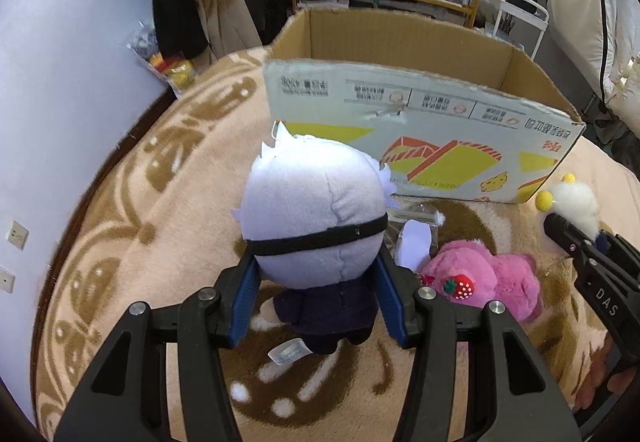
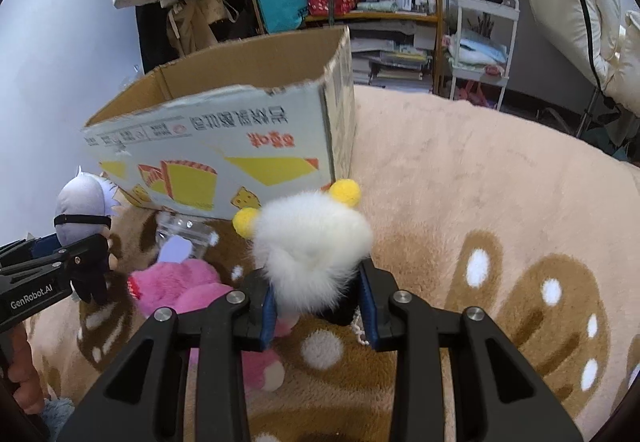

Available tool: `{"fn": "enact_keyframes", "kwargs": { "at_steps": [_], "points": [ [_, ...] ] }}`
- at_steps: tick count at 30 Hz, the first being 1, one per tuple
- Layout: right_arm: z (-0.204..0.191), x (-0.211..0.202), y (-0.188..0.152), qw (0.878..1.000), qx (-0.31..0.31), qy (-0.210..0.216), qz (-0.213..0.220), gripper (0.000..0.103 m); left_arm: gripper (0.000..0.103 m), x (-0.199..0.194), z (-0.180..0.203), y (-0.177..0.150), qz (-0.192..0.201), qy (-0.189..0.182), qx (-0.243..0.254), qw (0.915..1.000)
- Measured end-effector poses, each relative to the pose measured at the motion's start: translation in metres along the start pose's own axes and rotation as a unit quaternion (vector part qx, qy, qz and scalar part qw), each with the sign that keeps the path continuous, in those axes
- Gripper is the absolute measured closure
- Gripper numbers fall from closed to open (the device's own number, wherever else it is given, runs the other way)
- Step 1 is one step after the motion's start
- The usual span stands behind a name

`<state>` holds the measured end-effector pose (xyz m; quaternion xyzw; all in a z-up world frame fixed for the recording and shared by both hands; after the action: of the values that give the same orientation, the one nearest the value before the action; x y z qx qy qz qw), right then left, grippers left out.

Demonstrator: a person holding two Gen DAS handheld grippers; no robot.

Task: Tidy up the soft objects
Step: 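Lift the doll with the left tool while the right tool carries the chick over the box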

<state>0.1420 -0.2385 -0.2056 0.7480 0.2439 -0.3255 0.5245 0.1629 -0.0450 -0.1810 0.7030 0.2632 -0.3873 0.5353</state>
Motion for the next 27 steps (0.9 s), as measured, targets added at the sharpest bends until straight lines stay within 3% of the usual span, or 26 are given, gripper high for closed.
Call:
{"fn": "enact_keyframes", "kwargs": {
  "at_steps": [8, 17, 22, 27],
  "points": [
    [-0.012, -0.035, 0.011, 0.999, -0.008, 0.007, 0.043, 0.068, 0.05, -0.045, -0.006, 0.012, 0.065, 0.018, 0.013, 0.9977],
    [-0.036, -0.081, 0.031, 0.994, -0.032, 0.022, 0.099, 0.068, 0.05, -0.109, 0.0, 0.032, 0.171, 0.029, 0.032, 0.9844],
    [-0.043, -0.101, 0.048, 0.99, -0.043, 0.006, 0.134, 0.068, 0.05, -0.126, 0.004, 0.038, 0.192, 0.006, 0.025, 0.981],
    [-0.051, -0.112, 0.066, 0.987, -0.047, 0.014, 0.156, 0.067, 0.05, -0.139, 0.004, 0.053, 0.218, 0.007, 0.024, 0.9757]
  ]
}}
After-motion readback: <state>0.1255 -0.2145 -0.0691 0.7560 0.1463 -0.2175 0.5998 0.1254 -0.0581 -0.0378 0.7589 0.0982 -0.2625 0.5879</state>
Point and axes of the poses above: each gripper's, at about its wrist camera, not at the fingertips, and x roughly the way its jaws point, z to its right, y to its top, the point moved 9 cm from there along x, roughly the way its jaws point, and after that the axes turned 7 degrees about x, right-handed, at the moved point
